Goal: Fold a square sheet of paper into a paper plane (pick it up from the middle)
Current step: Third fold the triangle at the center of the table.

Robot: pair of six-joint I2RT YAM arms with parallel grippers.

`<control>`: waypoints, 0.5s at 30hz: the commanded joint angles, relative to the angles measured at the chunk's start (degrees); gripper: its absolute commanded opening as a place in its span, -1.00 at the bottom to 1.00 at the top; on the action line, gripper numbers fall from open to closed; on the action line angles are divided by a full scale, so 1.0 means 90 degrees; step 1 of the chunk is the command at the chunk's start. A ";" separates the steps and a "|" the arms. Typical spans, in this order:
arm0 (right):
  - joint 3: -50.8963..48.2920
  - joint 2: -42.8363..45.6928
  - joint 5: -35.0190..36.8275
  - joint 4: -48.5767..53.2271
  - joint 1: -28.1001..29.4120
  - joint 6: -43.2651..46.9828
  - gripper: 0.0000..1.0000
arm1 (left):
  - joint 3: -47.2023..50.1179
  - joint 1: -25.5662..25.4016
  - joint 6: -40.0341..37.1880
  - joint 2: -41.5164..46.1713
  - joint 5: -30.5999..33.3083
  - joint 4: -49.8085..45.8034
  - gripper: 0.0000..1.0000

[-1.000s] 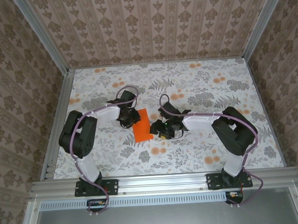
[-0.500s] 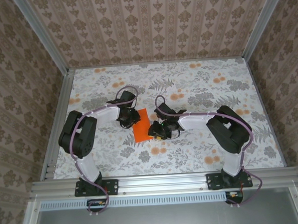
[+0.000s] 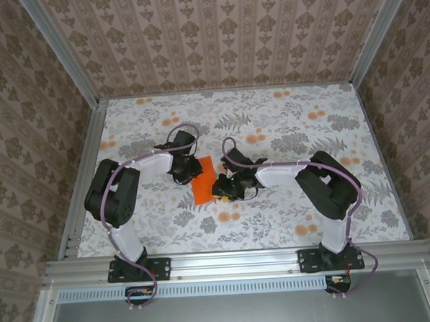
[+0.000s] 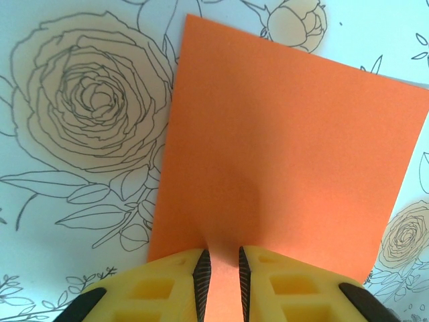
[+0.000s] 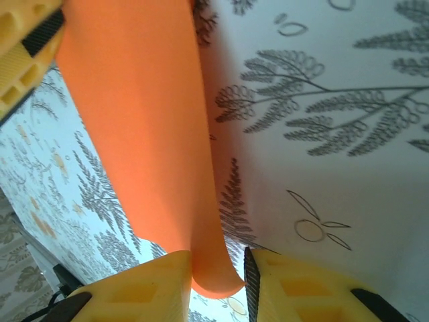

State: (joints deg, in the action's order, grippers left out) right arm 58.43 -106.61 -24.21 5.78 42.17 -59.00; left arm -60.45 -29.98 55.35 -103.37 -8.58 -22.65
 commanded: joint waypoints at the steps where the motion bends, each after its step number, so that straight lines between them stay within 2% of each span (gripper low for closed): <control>1: -0.0049 -0.0071 -0.0138 -0.0368 0.0031 -0.0224 -0.44 | 0.0253 0.0010 0.0073 -0.0175 0.0102 -0.0247 -0.54; 9: -0.0562 0.0058 -0.0230 -0.1571 -0.0123 -0.0639 -0.33 | 0.0244 0.0015 0.0045 -0.0155 0.0104 -0.0277 -0.54; 15: -0.0743 0.0093 -0.0324 -0.2236 -0.0226 -0.0585 -0.28 | 0.0239 0.0020 0.0022 -0.0155 0.0092 -0.0286 -0.54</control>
State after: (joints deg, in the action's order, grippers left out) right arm 52.62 -106.61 -25.76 -9.08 40.77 -63.48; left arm -60.45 -29.95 55.33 -103.37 -8.58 -22.65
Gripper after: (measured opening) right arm 0.359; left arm 0.230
